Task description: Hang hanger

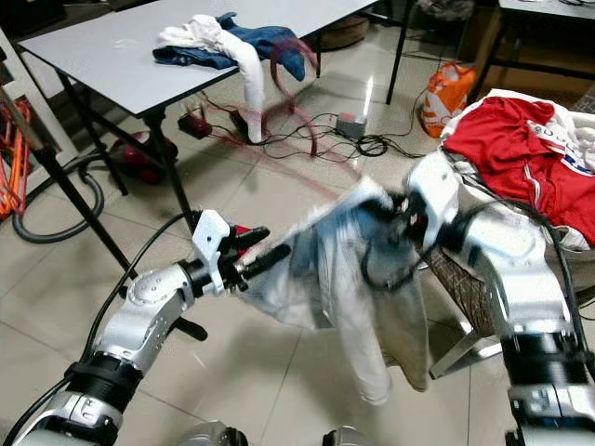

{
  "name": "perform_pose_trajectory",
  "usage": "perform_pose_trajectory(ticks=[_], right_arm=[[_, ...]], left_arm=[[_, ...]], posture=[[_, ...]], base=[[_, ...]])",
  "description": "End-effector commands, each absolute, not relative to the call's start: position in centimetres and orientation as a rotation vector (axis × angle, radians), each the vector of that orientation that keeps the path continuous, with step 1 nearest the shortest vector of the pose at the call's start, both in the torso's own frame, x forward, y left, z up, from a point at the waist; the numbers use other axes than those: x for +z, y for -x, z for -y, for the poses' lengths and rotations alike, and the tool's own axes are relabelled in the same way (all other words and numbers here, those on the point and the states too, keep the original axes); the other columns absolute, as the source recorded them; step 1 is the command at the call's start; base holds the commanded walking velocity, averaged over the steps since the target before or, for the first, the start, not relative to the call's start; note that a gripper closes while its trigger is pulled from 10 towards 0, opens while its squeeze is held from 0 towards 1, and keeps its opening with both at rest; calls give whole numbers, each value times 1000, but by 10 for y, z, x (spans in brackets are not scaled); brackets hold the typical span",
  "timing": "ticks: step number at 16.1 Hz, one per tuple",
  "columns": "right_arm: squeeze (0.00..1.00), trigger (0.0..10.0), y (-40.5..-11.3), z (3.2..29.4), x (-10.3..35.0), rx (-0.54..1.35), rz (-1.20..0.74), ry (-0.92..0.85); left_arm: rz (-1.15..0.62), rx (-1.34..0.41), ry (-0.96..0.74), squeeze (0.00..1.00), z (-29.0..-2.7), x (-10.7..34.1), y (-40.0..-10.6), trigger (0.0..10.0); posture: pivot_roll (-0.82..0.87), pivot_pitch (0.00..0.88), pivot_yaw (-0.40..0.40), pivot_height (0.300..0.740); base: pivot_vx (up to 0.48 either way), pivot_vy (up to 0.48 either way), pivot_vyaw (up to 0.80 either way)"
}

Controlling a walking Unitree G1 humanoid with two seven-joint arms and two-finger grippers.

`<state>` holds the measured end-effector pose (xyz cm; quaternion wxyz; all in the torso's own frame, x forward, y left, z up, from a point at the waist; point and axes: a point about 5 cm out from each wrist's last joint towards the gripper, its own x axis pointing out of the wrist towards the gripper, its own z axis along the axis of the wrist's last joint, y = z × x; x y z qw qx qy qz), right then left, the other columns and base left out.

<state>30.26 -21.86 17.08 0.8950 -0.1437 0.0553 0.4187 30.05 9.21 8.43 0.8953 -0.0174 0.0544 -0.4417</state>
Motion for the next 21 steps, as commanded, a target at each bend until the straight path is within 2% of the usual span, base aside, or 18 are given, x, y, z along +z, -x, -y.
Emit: perform_pose_trajectory(ticks=[1, 7, 8, 9, 10, 12, 13, 14, 15, 21], right_arm=[[0, 0, -297, 214, 182, 935, -83, 327], [0, 0, -303, 211, 188, 891, -33, 312], [0, 0, -303, 211, 189, 890, -27, 310], [0, 0, -304, 210, 191, 887, -18, 310], [0, 0, -305, 211, 191, 878, -15, 312], [0, 0, -307, 212, 190, 861, -16, 308], [0, 0, -307, 210, 191, 858, -7, 302], [0, 0, -307, 209, 192, 857, -4, 301], [0, 0, -308, 208, 195, 857, 7, 296], [0, 0, -305, 205, 201, 890, 15, 274]], left_arm=[[-119, -944, 59, 1000, -89, 85, -298, 10000], [-195, -1071, 71, 1000, -80, 76, -283, 10000], [-208, -1079, 68, 804, -79, 74, -282, 10000], [-226, -1091, 53, 129, -78, 71, -280, 10000], [-229, -1082, 44, 0, -79, 71, -280, 10000], [-238, -1056, 36, 0, -80, 68, -282, 10000], [-247, -1030, 59, 0, -82, 66, -283, 8745], [-251, -1017, 71, 0, -82, 66, -284, 8745], [-238, -996, 121, 0, -83, 67, -286, 0], [-195, -979, 159, 0, -79, 65, -284, 0]], posture=[[-149, 0, 64, 740], [-147, 0, 70, 740], [-147, 0, 70, 740], [-147, 0, 71, 740], [-146, 0, 71, 740], [-144, 0, 70, 740], [-146, 0, 70, 740], [-146, 0, 70, 740], [-146, 0, 71, 740], [-150, 0, 68, 740]], base=[[0, 0, 0], [0, 0, 0], [0, 0, 0], [0, 0, 0], [0, 0, 0], [0, 0, 0], [0, 0, 0], [0, 0, 0], [0, 0, 0], [0, 0, 0]])
